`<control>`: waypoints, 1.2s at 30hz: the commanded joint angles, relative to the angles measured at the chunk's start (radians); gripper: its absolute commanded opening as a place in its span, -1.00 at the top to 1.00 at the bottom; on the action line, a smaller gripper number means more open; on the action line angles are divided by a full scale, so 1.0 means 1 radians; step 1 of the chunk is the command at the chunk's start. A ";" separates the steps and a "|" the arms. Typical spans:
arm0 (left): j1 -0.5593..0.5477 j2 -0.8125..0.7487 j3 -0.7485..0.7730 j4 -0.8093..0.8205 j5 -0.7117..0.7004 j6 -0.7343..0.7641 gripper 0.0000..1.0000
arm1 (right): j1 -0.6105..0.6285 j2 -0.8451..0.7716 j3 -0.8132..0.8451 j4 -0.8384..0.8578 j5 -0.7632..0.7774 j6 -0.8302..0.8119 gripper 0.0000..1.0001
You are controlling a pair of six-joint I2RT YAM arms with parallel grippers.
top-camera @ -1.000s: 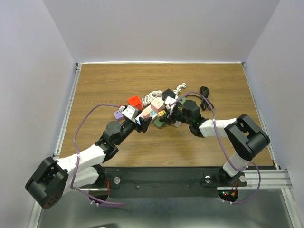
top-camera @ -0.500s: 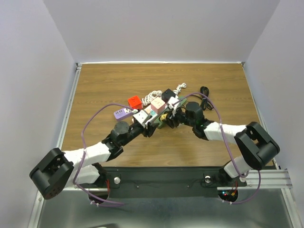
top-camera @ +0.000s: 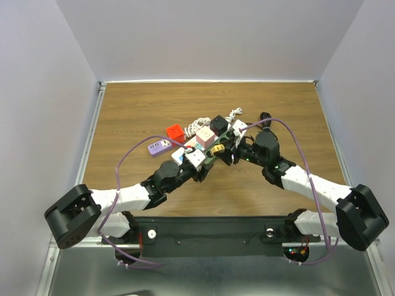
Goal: Insert the plug
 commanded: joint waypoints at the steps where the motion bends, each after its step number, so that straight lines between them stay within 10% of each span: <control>1: -0.010 -0.002 0.035 0.048 -0.070 0.032 -0.26 | 0.010 -0.044 -0.008 -0.018 -0.081 0.039 0.99; 22: -0.016 0.052 0.042 0.124 0.111 0.087 -0.19 | 0.010 -0.033 0.018 -0.020 -0.276 0.064 0.99; 24: -0.016 0.064 0.046 0.124 0.117 0.090 -0.06 | 0.010 -0.033 0.019 -0.018 -0.282 0.064 0.99; 28: -0.019 0.081 0.037 0.164 0.102 0.089 0.91 | 0.008 -0.027 0.025 -0.017 -0.277 0.104 0.99; 36: -0.036 0.098 -0.029 0.327 0.054 0.057 1.00 | 0.008 -0.021 0.036 0.000 -0.234 0.182 0.52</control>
